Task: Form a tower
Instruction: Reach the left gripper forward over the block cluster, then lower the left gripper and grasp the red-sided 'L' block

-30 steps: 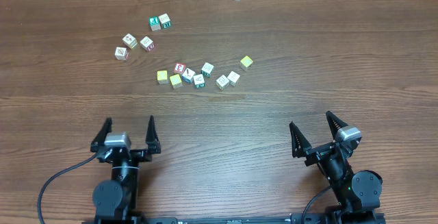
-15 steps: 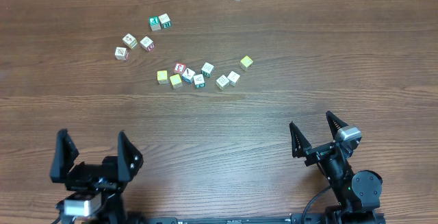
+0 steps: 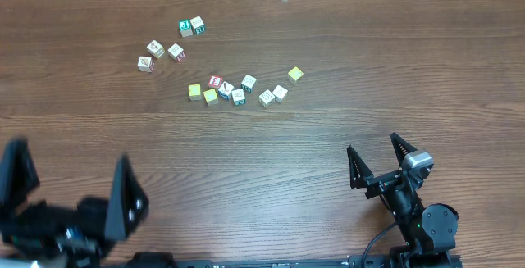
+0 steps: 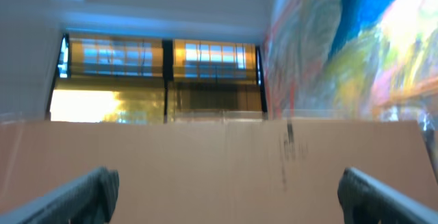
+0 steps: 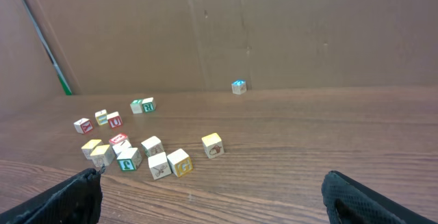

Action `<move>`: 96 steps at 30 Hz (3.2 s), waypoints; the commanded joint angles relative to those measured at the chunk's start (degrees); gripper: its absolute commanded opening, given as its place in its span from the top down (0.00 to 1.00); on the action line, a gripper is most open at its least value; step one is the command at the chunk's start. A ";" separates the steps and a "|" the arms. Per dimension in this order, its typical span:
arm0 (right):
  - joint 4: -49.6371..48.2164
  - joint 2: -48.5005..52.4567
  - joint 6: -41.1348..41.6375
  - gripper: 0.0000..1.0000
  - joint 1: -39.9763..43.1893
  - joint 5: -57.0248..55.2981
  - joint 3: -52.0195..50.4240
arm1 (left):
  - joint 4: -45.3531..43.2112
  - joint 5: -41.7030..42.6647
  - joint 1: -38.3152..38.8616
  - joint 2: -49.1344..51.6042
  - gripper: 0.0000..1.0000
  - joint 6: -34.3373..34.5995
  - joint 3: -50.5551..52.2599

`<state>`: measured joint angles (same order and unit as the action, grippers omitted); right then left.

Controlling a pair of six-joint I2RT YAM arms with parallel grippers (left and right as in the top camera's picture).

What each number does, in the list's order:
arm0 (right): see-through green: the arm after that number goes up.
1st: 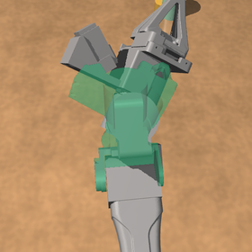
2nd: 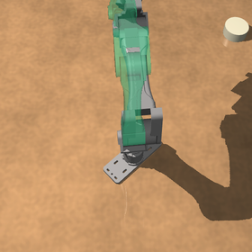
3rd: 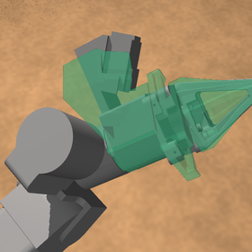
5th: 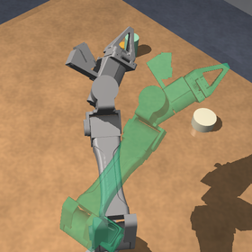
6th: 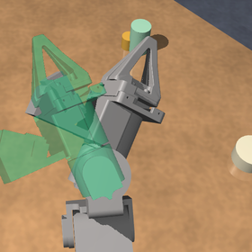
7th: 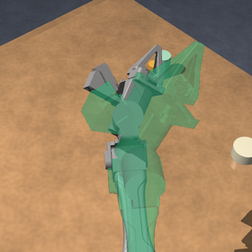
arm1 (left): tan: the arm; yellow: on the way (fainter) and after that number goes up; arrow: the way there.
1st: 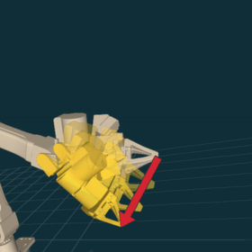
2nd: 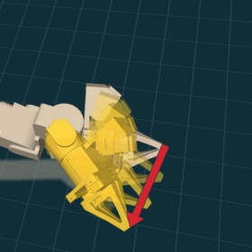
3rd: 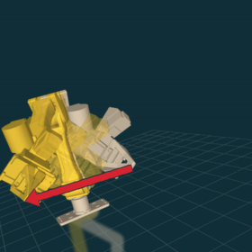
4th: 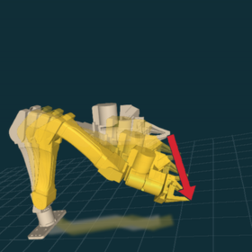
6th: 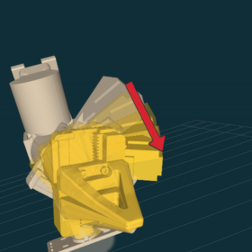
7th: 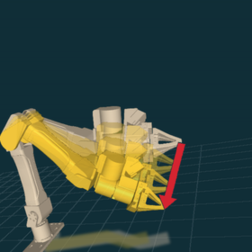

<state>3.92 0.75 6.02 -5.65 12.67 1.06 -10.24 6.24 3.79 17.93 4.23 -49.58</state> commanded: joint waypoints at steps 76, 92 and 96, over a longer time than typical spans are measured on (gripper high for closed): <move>-0.33 -0.59 0.11 0.00 0.26 0.07 -0.59 | 75.17 -7.39 6.36 115.91 0.47 -1.44 -66.49; -0.33 -0.59 0.11 0.00 0.26 0.07 -0.59 | 70.90 -4.87 6.49 115.91 0.42 -2.97 -65.64; -0.33 -0.59 0.11 0.00 0.26 0.07 -0.59 | 70.34 -4.94 6.49 115.91 0.41 -2.97 -64.15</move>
<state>3.88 0.69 6.00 -5.65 12.69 1.06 60.53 0.43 10.11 133.45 1.72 -114.72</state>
